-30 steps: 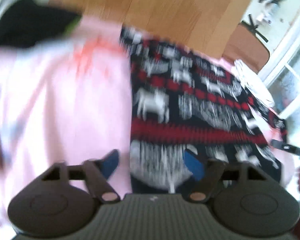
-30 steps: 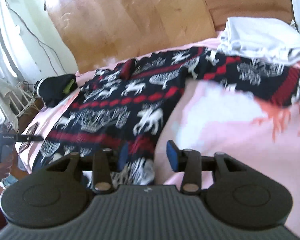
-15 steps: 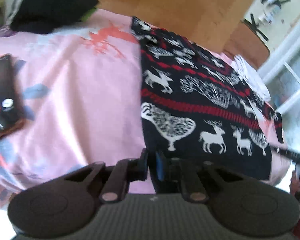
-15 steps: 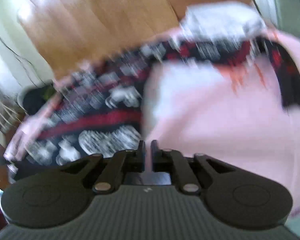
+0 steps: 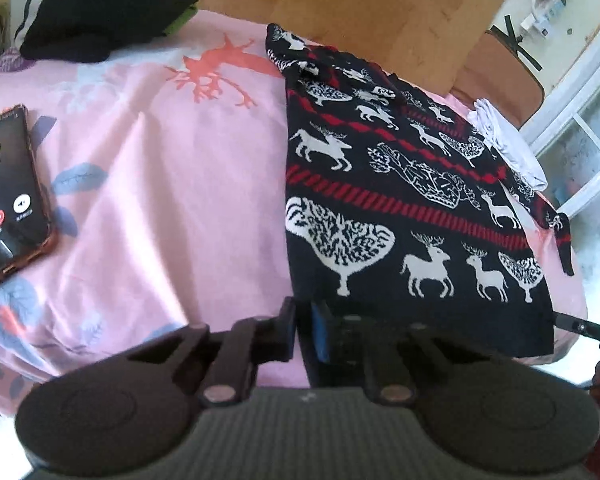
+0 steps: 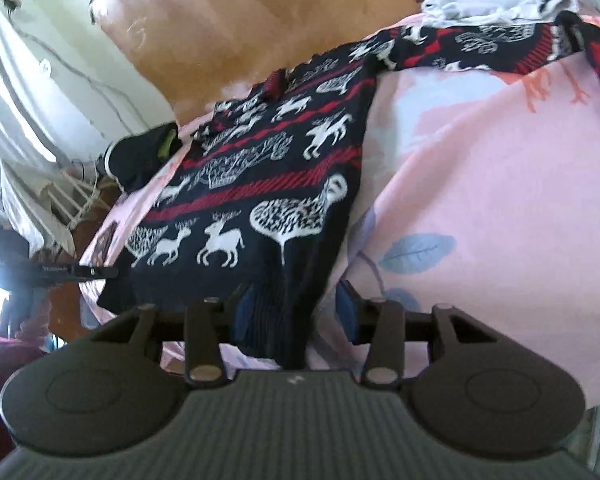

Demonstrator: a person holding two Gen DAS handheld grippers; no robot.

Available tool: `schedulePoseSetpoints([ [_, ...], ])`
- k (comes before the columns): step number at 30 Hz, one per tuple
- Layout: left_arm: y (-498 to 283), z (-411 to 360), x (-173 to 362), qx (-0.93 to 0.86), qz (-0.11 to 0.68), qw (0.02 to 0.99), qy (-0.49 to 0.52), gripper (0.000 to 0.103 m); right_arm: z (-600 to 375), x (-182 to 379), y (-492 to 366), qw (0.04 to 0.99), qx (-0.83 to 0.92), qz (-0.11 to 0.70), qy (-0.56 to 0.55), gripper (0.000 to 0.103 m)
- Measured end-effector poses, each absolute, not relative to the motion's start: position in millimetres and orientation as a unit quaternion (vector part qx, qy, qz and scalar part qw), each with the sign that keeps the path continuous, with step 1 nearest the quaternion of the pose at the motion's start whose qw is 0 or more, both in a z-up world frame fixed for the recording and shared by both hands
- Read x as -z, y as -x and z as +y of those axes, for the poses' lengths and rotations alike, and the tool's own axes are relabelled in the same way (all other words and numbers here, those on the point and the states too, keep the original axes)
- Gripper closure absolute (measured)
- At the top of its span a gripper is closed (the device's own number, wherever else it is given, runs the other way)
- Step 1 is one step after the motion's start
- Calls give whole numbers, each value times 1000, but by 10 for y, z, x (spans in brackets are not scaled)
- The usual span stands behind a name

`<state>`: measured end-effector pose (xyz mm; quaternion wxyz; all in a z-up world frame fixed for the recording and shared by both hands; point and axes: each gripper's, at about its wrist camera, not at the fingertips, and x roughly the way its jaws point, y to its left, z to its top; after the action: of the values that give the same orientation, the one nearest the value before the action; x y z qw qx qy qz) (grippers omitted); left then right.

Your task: Fold small clothes

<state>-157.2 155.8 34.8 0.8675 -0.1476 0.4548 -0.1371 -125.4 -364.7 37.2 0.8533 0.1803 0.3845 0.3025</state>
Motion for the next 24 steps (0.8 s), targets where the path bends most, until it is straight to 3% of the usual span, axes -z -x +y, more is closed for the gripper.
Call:
schedulePoseSetpoints([
  [3,1536,1513,-302,138,465,863,142,93,-3615,-299,1236,846,-309,390,-191,54],
  [4,1533,1507,-304,139,465,864,135,94,-3585,-258,1237,845,-308,396,-184,61],
  [5,1532,1512,-319,139,465,864,133,94,-3529,-188,1217,844,-298,413,-168,95],
  [8,1525,1615,-425,120,459,871,129,90,-3651,-95,1191,829,-302,425,-205,96],
  [10,1505,1699,-558,93,442,884,121,90,-3715,-158,1193,835,-297,425,-186,95],
  [14,1378,1746,-918,76,388,911,114,72,-4178,-502,1102,870,-261,328,-258,86],
  [16,1254,1674,-1055,86,362,922,111,72,-4451,-549,993,878,-203,282,-328,75],
  [22,708,1025,-1221,174,322,922,124,66,-4809,-357,545,875,-46,215,-432,69],
  [24,546,776,-1193,198,326,917,117,66,-4819,-302,395,869,-15,206,-450,53],
])
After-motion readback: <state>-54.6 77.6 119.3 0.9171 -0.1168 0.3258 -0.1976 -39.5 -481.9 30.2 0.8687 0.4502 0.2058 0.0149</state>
